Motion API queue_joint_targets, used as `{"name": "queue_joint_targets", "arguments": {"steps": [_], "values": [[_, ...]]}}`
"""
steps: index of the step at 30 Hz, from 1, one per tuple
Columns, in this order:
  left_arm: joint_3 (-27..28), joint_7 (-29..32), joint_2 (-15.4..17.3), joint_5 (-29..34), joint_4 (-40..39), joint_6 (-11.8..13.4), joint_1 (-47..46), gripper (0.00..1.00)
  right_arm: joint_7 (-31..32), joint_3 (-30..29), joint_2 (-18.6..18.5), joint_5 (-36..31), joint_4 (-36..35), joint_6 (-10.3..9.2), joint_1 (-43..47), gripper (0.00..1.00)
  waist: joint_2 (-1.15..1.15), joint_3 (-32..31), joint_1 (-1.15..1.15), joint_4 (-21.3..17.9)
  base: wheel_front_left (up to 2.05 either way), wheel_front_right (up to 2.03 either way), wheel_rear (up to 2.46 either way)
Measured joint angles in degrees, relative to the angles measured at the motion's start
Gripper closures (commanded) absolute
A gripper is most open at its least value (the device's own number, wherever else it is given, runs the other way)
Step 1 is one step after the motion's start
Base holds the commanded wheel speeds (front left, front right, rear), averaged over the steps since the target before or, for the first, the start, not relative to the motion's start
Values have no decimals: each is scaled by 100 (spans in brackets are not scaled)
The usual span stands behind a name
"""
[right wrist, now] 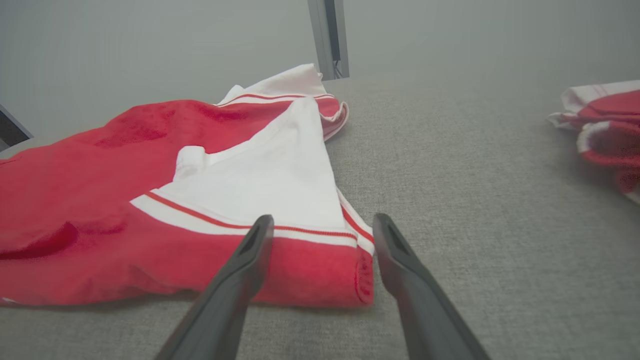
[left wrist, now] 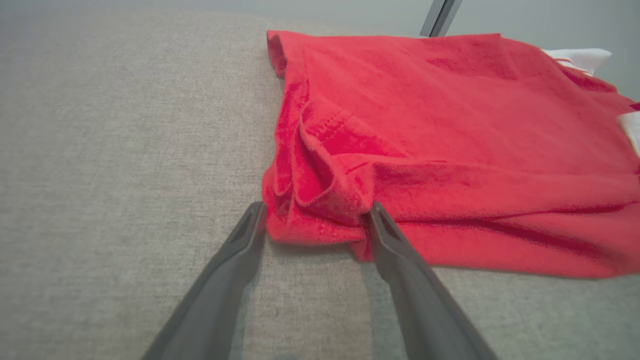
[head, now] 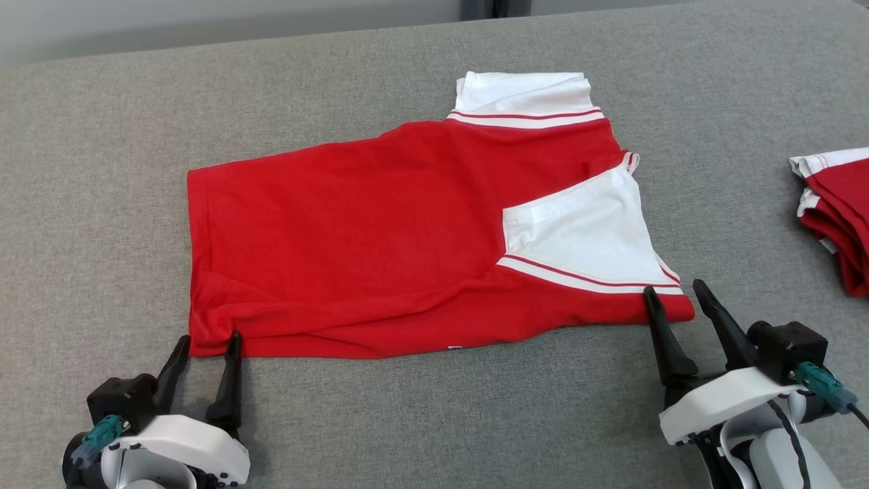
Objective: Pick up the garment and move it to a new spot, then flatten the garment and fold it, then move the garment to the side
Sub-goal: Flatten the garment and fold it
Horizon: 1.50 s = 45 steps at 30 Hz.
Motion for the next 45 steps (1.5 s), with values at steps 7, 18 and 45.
{"name": "queue_joint_targets", "arguments": {"steps": [7, 18, 45], "values": [[-11, -63, -59, -167, 367, -253, -183, 100, 149, 109, 25, 233, 631, 0, -239, 0, 0, 94, 0, 60, 0, 0, 0], [21, 82, -10, -476, 71, -485, -47, 100, 146, 253, -83, 802, 821, 0, -397, 100, 0, 34, 0, 146, 0, 0, 0], [88, 1564, 257, -1216, -2069, 159, 1640, 0, 1399, -922, 290, 583, -1809, 0, 2086, 34, 0, -280, 0, 278, 0, 0, 0]]}}
